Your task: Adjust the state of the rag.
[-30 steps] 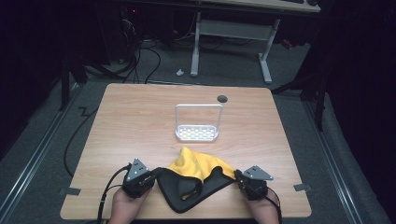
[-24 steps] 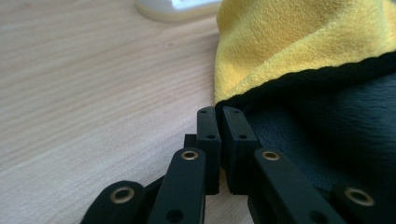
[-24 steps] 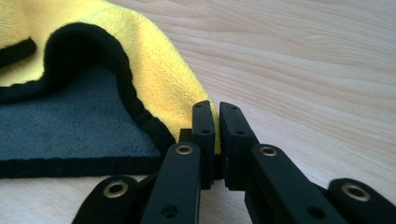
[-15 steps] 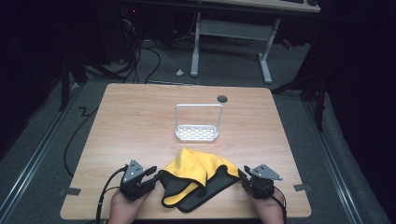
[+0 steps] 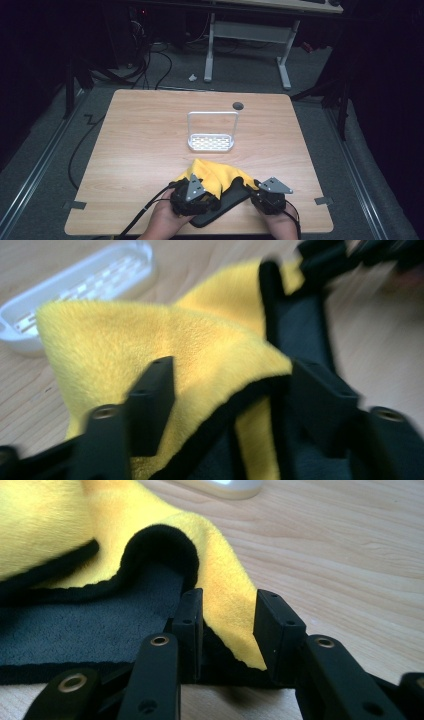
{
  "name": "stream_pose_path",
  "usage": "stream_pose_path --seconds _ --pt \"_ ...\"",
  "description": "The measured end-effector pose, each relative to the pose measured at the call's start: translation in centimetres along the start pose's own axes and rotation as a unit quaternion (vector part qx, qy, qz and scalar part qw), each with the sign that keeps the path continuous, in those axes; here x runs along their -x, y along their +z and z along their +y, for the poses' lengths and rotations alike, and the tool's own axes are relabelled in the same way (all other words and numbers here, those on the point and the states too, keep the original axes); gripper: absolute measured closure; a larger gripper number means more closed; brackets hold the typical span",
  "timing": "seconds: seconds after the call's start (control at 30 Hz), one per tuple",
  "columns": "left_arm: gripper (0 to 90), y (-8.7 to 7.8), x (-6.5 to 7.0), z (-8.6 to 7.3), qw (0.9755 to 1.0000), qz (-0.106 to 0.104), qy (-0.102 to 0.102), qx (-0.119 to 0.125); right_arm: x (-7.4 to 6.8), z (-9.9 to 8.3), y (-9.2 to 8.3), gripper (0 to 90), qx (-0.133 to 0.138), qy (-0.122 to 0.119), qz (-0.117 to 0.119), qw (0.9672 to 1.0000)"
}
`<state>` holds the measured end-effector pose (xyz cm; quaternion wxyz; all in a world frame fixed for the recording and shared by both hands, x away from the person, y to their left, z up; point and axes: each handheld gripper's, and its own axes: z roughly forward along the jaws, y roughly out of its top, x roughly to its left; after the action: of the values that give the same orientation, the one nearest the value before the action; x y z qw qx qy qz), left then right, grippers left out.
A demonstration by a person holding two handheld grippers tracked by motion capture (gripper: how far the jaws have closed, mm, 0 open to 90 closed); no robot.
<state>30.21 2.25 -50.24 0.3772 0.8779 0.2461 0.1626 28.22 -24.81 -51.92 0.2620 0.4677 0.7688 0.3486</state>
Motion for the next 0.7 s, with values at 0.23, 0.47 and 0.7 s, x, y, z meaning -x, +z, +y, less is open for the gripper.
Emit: stream_pose_path --seconds 0.23,0.47,0.7 --pt "82.5 -3.7 -2.9 -2.1 0.9968 0.021 -0.051 0.058 -0.1 -0.3 0.9 69.7 -0.026 -0.012 0.008 0.9996" --pt "81.7 -7.1 -8.5 -6.1 0.9834 0.051 -0.15 0.088 0.2 -0.1 0.5 84.8 -0.022 -0.016 -0.006 0.9996" --pt "79.7 -6.1 -11.2 -8.5 0.9747 0.051 -0.201 0.082 1.8 -0.4 -0.6 85.2 -0.011 0.012 -0.032 0.9994"
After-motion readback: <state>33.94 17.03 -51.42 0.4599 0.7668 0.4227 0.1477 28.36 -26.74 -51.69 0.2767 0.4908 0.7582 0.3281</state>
